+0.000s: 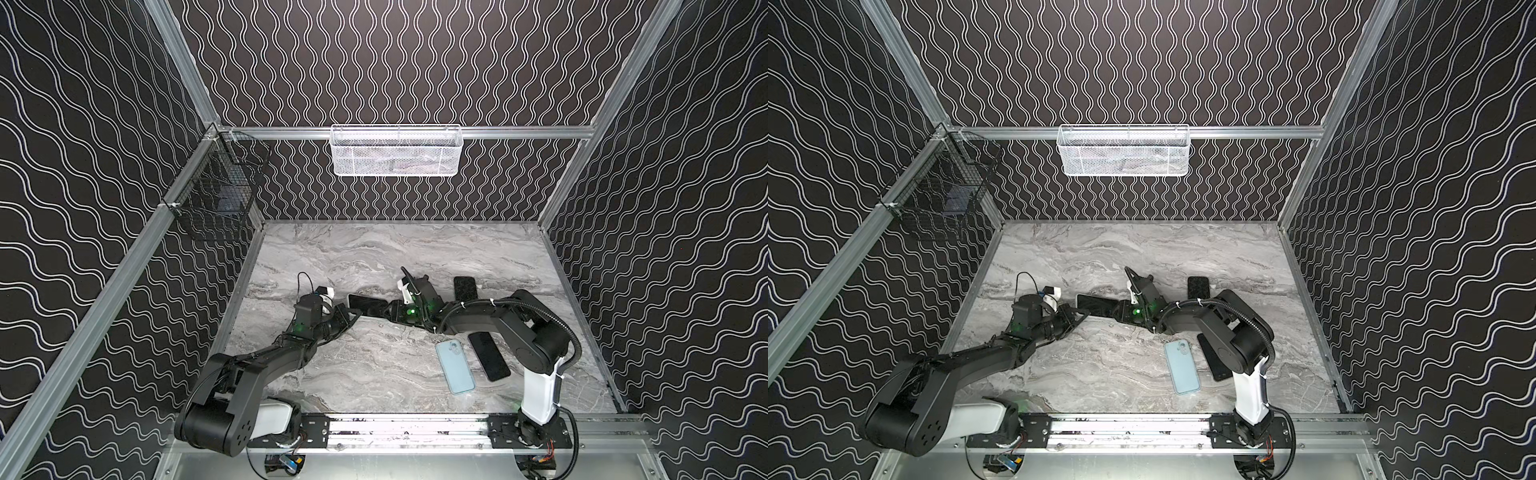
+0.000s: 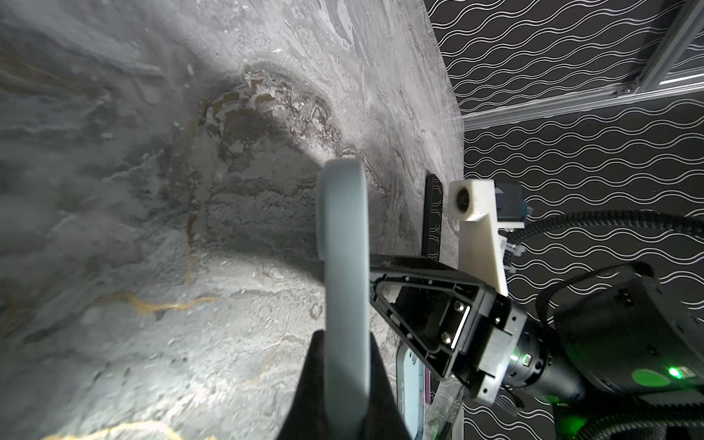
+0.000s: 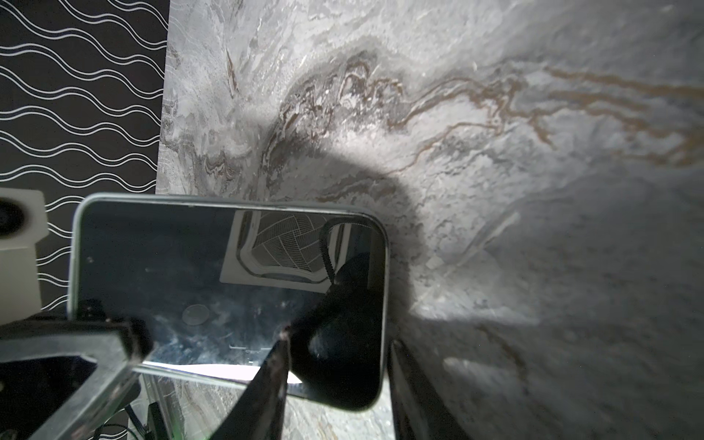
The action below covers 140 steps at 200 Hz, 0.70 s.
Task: Put the phone into the phone case
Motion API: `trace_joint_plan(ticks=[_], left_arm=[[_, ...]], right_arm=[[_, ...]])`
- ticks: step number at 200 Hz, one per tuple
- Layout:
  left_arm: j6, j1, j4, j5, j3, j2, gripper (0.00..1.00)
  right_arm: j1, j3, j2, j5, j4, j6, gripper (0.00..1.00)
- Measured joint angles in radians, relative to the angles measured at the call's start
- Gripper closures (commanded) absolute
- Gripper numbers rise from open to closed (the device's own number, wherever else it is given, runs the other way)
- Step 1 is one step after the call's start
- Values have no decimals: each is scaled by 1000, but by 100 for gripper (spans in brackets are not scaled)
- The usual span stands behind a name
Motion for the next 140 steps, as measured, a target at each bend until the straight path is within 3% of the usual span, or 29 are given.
trace_joint_plan(ticks=[47,88,140], left_arm=[[0,0,5,14,0,-13,100],[-4,-1,-19,68,80,-54,100],[-31,-1,53,236,296,8,100]], right_arm=[[-31,-51,-72,-35,-57,-1,48],[-193,-139,-337,-95,-112,-7,38],[-367,-227,-614,-309,-135,-56,36]])
